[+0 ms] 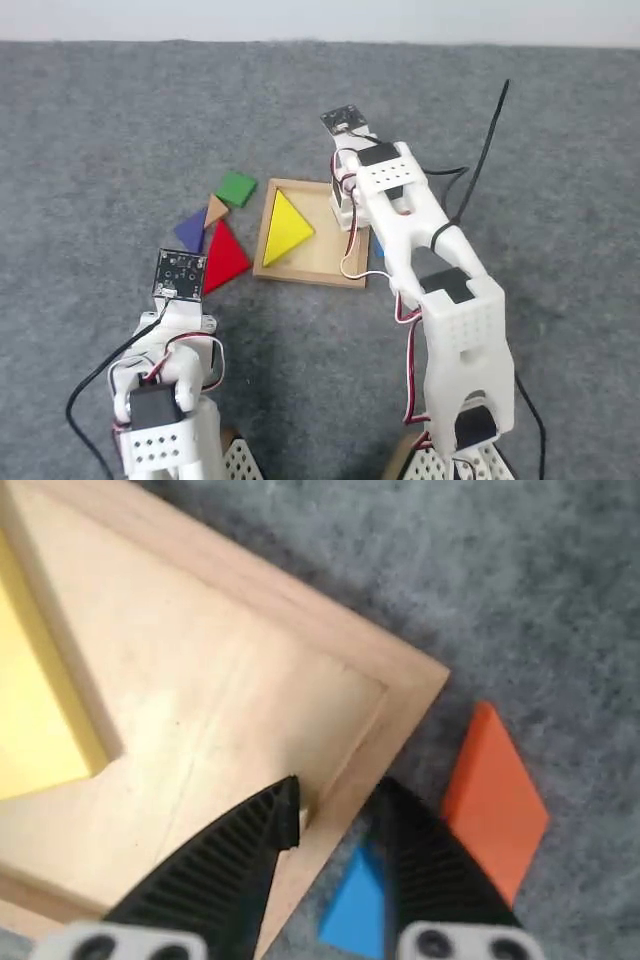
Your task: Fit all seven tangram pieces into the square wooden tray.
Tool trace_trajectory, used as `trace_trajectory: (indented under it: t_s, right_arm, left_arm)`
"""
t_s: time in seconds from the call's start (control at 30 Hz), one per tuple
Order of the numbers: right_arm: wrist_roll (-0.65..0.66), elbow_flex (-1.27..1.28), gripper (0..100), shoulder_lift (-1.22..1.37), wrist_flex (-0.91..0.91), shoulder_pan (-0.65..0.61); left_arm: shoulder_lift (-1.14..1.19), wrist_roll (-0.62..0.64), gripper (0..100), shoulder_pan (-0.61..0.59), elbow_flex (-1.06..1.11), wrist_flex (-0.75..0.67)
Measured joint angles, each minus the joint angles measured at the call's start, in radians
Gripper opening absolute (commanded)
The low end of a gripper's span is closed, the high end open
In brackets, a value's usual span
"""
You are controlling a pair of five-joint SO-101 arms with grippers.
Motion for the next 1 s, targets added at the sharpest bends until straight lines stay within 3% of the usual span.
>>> trace_trajectory:
  t_s: [0.1, 0.23, 0.33, 0.47, 0.7, 0.87, 1.0]
  right_arm:
    - [0.032, 0.0, 0.4, 0.0, -0.006, 0.006]
    - [0.196, -0.002, 0.8, 0.0, -0.005, 0.009]
    - [0.249, -0.002, 0.8, 0.0, 0.017, 0.008]
    - [0.258, -0.002, 1.7, 0.0, 0.031, 0.008]
    - [0.176, -0.012, 21.0, 0.0, 0.041, 0.0]
    - [0.161, -0.018, 17.8, -0.009, 0.071, -0.011]
    - [0.158, -0.018, 17.3, -0.066, 0.097, -0.012]
  left_arm:
    - [0.0, 0.0, 1, 0.0, 0.0, 0.0]
    - [0.0, 0.0, 1, 0.0, 0.0, 0.0]
    - [0.0, 0.0, 1, 0.0, 0.0, 0.0]
    - [0.0, 0.0, 1, 0.0, 0.0, 0.0]
    - [0.0, 0.0, 1, -0.063, -0.014, 0.0]
    - [0.0, 0.0, 1, -0.161, -0.08, 0.0]
    - [0.0, -0.006, 8, -0.189, -0.12, 0.0]
